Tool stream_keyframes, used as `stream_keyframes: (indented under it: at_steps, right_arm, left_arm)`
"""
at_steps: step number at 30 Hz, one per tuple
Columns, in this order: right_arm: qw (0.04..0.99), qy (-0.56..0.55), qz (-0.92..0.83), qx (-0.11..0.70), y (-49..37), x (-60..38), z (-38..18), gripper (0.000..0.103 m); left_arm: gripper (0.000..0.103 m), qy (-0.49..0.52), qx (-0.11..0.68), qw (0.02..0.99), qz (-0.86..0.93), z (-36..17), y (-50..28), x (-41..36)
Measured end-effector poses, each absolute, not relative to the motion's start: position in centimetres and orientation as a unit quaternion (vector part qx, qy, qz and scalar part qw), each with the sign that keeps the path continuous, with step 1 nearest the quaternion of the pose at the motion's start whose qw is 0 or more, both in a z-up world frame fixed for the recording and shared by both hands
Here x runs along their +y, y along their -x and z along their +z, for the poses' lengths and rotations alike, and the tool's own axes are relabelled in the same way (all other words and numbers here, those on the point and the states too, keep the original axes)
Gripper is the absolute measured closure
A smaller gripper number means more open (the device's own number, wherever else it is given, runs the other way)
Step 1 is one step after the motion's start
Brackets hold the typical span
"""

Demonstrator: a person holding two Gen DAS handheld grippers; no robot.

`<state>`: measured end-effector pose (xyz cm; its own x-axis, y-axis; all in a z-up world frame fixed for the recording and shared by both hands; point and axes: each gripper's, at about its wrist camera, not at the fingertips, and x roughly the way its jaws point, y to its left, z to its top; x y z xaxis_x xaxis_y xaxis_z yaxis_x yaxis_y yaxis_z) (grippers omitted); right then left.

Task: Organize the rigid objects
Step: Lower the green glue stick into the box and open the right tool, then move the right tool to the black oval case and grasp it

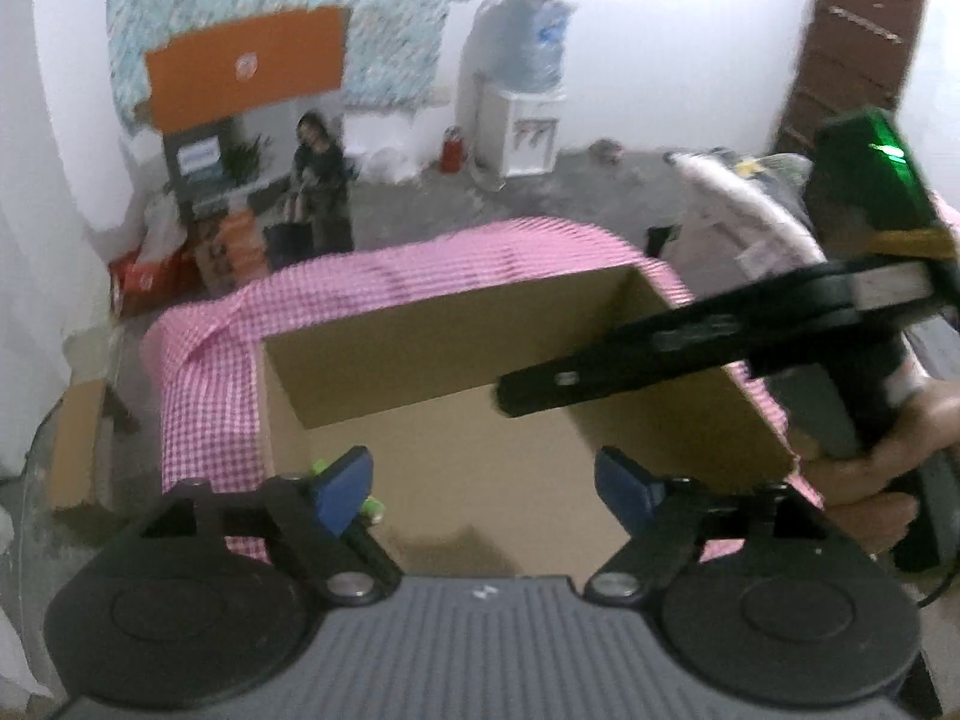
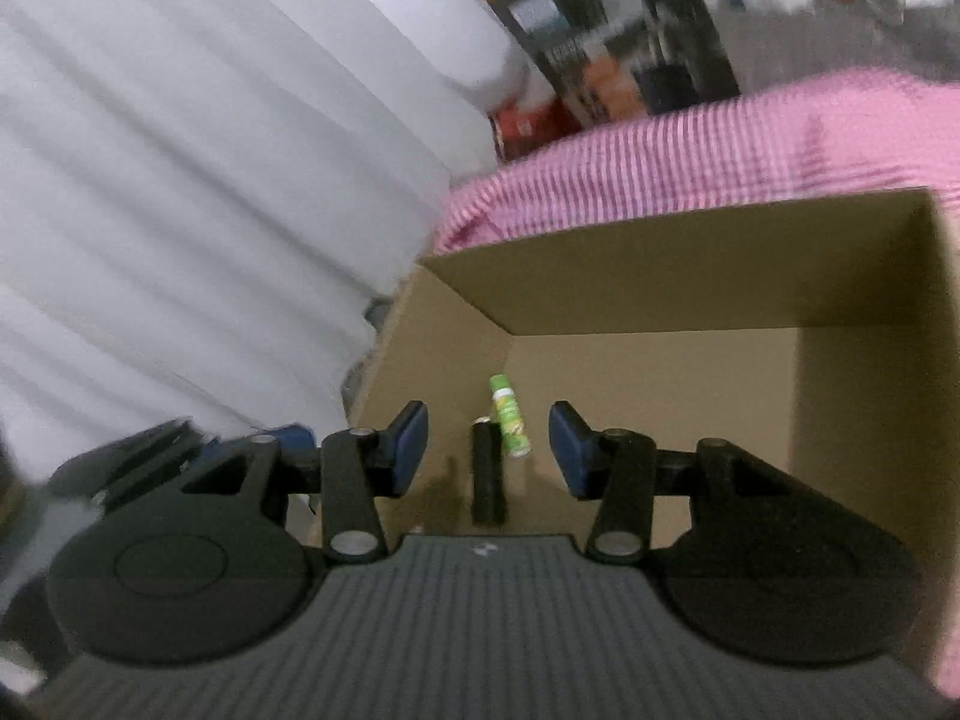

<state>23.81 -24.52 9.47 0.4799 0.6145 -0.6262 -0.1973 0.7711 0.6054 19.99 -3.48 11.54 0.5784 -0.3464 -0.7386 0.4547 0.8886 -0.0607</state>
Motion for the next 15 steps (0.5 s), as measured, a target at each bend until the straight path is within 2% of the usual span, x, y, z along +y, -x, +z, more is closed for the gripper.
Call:
stream_keyframes:
  at_steps: [2,8,15]
  right_arm:
    - [0.841,-0.235,0.252,0.418,-20.2,-26.2,11.3,0.058]
    - [0.867,-0.245,0.250,0.356,-9.6,-30.3,12.8,0.058]
    - [0.865,-0.238,0.204,0.392,-1.7,-31.4,6.4,0.058]
  left_arm:
    - [0.015,-0.073,0.386,0.888,-0.238,12.3,-18.0,-4.0]
    - [0.014,-0.085,0.364,0.884,-0.281,12.5,-11.7,-6.0]
    - [0.014,-0.097,0.390,0.855,-0.329,6.6,-5.5,-9.3]
